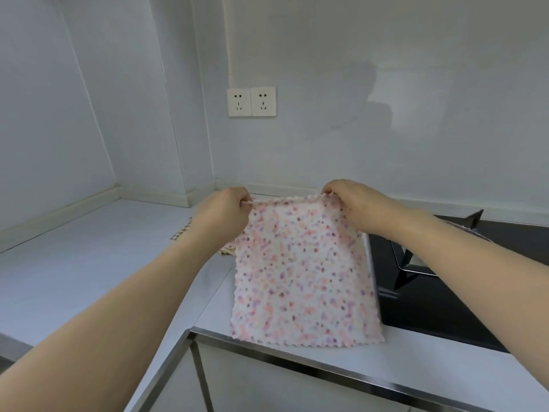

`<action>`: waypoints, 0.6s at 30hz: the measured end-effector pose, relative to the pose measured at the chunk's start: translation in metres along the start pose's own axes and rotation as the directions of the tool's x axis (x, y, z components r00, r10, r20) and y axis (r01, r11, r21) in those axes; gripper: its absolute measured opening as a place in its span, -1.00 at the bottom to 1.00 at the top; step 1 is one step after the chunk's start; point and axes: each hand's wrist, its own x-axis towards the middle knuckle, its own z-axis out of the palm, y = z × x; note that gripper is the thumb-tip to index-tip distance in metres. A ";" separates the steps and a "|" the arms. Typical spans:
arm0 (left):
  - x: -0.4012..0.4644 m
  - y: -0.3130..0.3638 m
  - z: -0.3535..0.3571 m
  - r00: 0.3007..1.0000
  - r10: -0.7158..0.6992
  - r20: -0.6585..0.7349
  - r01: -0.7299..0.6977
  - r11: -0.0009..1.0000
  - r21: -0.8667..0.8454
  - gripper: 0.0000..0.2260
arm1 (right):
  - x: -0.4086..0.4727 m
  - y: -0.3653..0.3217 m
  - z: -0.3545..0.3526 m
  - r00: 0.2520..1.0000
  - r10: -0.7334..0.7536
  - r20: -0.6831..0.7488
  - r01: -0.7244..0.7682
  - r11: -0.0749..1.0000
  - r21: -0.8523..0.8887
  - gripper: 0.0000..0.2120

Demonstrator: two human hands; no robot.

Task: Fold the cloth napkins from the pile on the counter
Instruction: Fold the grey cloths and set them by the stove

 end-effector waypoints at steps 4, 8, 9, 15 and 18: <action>0.002 -0.013 0.018 0.991 0.094 -0.094 -0.084 0.991 0.100 -0.80 | 0.010 0.013 0.030 0.999 0.003 -0.045 -0.004 1.000 -0.016 -0.66; -0.022 -0.035 0.029 0.950 0.307 -0.058 -0.293 0.939 0.178 -0.81 | -0.014 0.017 0.051 0.999 -0.034 -0.014 0.033 0.999 -0.032 -0.75; -0.031 -0.041 0.031 0.927 0.373 -0.033 -0.362 0.917 0.169 -0.83 | -0.024 0.017 0.057 0.998 -0.057 0.009 0.058 0.998 -0.035 -0.76; -0.103 -0.072 0.046 0.860 0.505 0.072 -0.509 0.842 0.182 -0.85 | -0.078 0.006 0.082 0.983 -0.157 0.100 0.165 0.983 -0.075 -0.75; -0.121 -0.079 0.051 0.867 0.485 0.113 -0.498 0.849 0.178 -0.83 | -0.097 0.002 0.093 0.971 -0.213 0.110 0.225 0.967 -0.116 -0.76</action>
